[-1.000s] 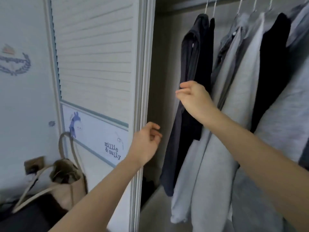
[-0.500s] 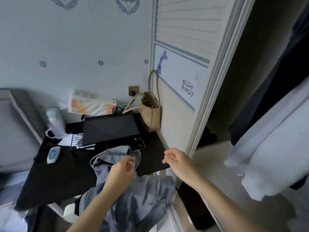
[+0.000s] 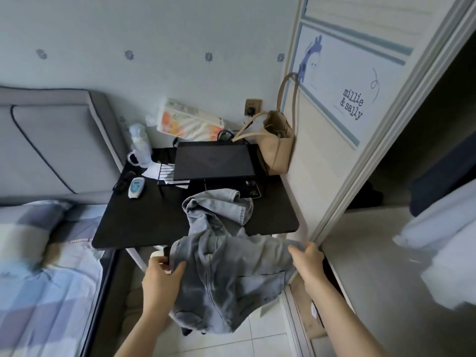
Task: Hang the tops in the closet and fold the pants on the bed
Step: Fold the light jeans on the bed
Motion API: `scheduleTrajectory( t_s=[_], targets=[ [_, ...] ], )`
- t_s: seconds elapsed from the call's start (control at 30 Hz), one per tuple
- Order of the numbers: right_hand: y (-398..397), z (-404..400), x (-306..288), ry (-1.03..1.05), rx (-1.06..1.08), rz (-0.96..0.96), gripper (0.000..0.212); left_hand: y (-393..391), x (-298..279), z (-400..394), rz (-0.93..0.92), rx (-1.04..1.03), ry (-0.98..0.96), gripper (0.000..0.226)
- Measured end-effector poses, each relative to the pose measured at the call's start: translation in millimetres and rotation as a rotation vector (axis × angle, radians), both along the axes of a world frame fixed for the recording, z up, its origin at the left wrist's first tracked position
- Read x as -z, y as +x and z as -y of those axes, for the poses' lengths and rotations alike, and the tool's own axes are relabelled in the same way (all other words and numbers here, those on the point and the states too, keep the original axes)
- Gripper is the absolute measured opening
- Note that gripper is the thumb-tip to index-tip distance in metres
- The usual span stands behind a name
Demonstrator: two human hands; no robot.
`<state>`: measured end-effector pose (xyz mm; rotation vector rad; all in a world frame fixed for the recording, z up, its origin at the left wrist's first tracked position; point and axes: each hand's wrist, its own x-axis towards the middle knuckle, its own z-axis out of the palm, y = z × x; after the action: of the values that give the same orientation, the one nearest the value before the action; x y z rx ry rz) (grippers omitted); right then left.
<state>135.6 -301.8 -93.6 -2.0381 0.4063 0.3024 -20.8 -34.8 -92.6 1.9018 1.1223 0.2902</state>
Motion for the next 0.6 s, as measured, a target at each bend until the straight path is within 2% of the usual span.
scheduleTrajectory(
  t_s=[0.07, 0.13, 0.2, 0.27, 0.4, 0.43, 0.5, 0.6],
  targets=[
    [5.4, -2.9, 10.4, 0.029, 0.092, -0.068, 0.052, -2.5, 4.5, -3.3, -0.096, -0.011, -0.086, 0.037],
    [5.3, -3.5, 19.6, 0.042, 0.12, -0.107, 0.054, -4.8, 12.9, -6.6, -0.205, 0.124, -0.115, 0.043],
    [1.8, -2.7, 26.5, 0.058, 0.127, -0.098, 0.053, -8.8, 19.5, -7.6, -0.313, 0.305, -0.129, 0.037],
    [-0.4, -4.2, 28.2, 0.051, 0.151, -0.086, 0.051, -12.7, 23.8, -13.0, -0.381, 0.419, -0.078, 0.031],
    [-4.1, -7.5, 25.9, 0.07, 0.183, -0.078, 0.043, -8.2, 7.0, -25.4, -0.511, 0.586, 0.004, 0.031],
    [-5.3, -8.4, 26.2, 0.051, 0.188, -0.076, 0.043, -4.9, 0.8, -28.7, -0.491, 0.638, -0.05, 0.032],
    [-5.5, -9.6, 27.1, 0.027, 0.215, -0.089, 0.048, 1.8, -14.5, -30.6, -0.335, 0.639, -0.282, 0.035],
    [-8.2, -12.1, 26.3, 0.028, 0.205, -0.172, 0.061, 10.7, -36.2, -30.4, -0.043, 0.434, -0.506, 0.04]
  ],
)
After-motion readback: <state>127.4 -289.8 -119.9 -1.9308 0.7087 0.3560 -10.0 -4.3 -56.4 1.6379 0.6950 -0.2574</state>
